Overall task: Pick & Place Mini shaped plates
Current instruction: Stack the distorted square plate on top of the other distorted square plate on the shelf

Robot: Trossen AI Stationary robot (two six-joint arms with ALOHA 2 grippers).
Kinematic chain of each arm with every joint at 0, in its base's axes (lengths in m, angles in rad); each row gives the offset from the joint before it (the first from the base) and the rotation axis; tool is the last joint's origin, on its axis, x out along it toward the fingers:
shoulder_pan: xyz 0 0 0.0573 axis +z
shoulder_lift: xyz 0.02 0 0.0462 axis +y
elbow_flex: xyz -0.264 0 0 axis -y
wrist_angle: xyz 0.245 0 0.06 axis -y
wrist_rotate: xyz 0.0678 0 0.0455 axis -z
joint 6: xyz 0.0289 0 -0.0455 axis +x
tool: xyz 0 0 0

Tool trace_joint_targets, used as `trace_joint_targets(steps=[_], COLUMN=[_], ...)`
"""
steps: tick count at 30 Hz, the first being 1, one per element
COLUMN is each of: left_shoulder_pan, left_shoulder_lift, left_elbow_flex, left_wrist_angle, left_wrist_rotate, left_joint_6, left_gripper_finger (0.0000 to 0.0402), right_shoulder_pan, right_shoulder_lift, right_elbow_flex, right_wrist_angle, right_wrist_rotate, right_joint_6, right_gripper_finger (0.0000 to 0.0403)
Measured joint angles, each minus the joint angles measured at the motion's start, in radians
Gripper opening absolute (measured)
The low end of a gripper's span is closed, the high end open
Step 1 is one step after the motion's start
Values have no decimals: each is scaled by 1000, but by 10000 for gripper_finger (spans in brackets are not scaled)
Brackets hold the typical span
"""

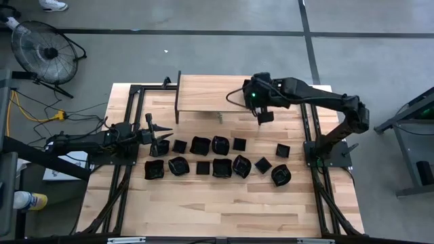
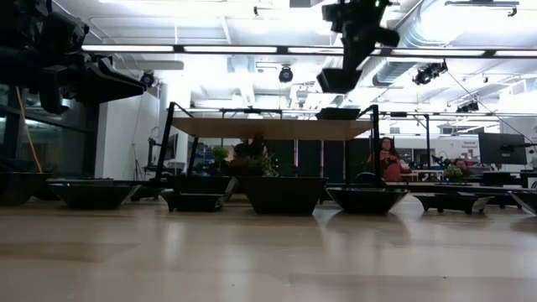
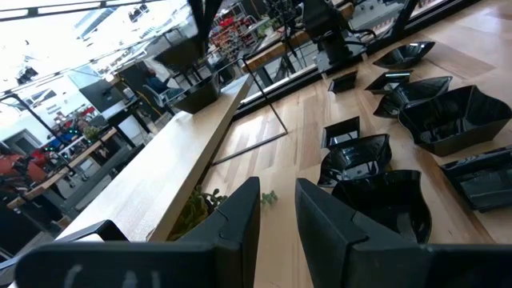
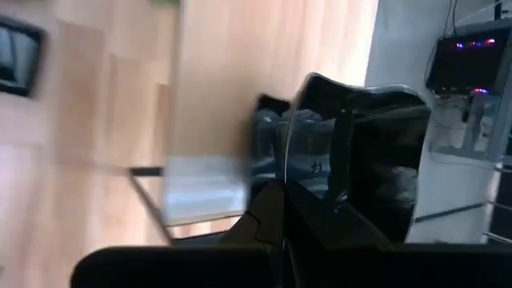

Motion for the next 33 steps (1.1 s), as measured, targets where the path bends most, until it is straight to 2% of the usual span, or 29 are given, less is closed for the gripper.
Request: trace_joint_targets(steps=[5,12,18,22,33], left_shoulder_pan=[0,0,0,0,0], left_shoulder_lift=[0,0,0,0,0], left_elbow_flex=[0,0,0,0,0], left_wrist_angle=[0,0,0,0,0], left_wrist_rotate=[0,0,0,0,0], left_joint_6=[0,0,0,0,0], left_gripper_finger=[78,78,78,78,79], right_shoulder_pan=[-69,-127,-149,-150,-151], right_shoulder_lift=[0,1,1,1,1], right_elbow_flex=[-50,-73,-73,-72,-72], right_wrist_angle=[94,134,134,135,120], right_wrist_rotate=[-33,-72,-207,-183,-221], right_joint_6=[-105,-113,-120,-121,-106], right_gripper_finger=[0,0,0,0,0])
